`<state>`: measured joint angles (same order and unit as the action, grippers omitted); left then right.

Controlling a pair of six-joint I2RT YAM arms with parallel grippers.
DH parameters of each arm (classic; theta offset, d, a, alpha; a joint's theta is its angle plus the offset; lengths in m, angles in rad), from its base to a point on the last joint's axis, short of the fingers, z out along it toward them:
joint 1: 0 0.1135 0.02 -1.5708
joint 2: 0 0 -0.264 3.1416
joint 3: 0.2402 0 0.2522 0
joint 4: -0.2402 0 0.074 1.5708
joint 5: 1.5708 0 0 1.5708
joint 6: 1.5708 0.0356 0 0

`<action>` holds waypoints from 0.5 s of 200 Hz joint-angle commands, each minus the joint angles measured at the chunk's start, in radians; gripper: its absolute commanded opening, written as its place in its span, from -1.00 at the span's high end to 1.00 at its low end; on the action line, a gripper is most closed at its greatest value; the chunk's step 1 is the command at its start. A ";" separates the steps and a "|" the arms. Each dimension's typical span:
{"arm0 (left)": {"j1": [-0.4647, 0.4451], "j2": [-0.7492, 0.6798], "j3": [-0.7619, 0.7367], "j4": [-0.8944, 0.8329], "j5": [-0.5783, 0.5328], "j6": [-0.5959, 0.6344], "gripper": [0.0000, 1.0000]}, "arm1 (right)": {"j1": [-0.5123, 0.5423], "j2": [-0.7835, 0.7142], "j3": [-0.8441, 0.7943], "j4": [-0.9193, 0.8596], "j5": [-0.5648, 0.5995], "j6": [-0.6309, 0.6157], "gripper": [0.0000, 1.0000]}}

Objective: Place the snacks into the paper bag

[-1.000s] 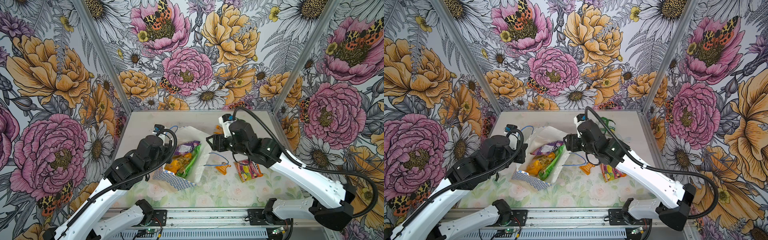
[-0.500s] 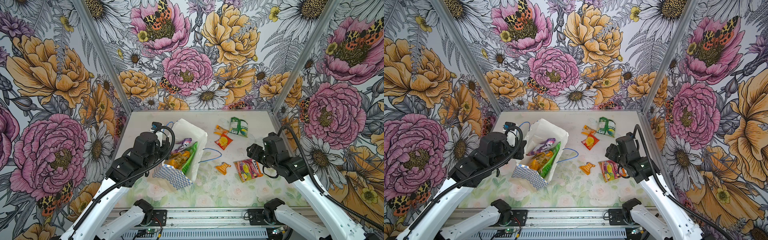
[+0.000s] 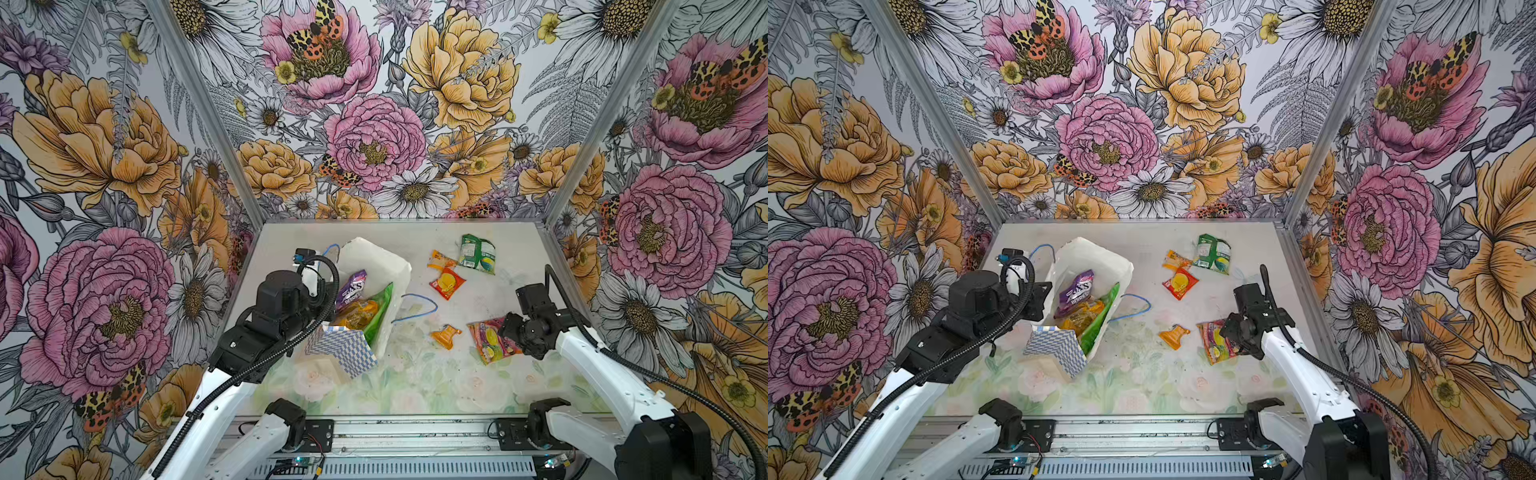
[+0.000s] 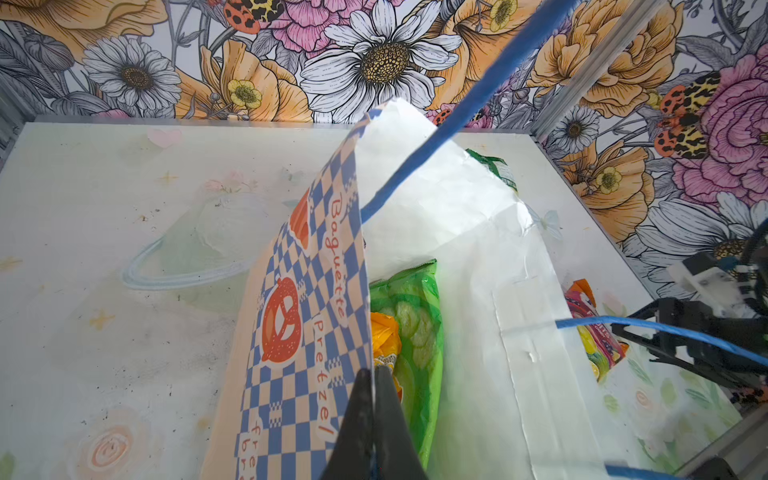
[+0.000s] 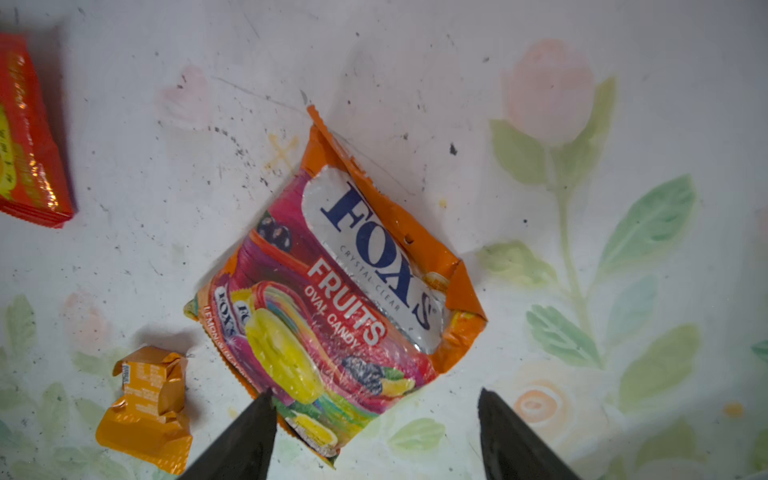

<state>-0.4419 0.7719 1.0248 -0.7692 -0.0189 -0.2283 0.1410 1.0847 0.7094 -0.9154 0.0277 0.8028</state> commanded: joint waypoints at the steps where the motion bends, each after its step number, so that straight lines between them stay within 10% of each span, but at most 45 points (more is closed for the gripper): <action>1: 0.006 -0.019 -0.011 0.080 0.036 0.006 1.00 | -0.019 0.030 -0.021 0.096 -0.044 -0.013 -0.57; 100: 0.019 -0.026 -0.032 0.084 0.006 0.020 1.00 | 0.149 0.010 -0.090 0.225 -0.149 0.172 -0.49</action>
<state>-0.4332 0.7609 1.0019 -0.7509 -0.0101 -0.2279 0.2371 1.1347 0.6239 -0.7437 -0.0864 0.8932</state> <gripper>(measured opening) 0.051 0.747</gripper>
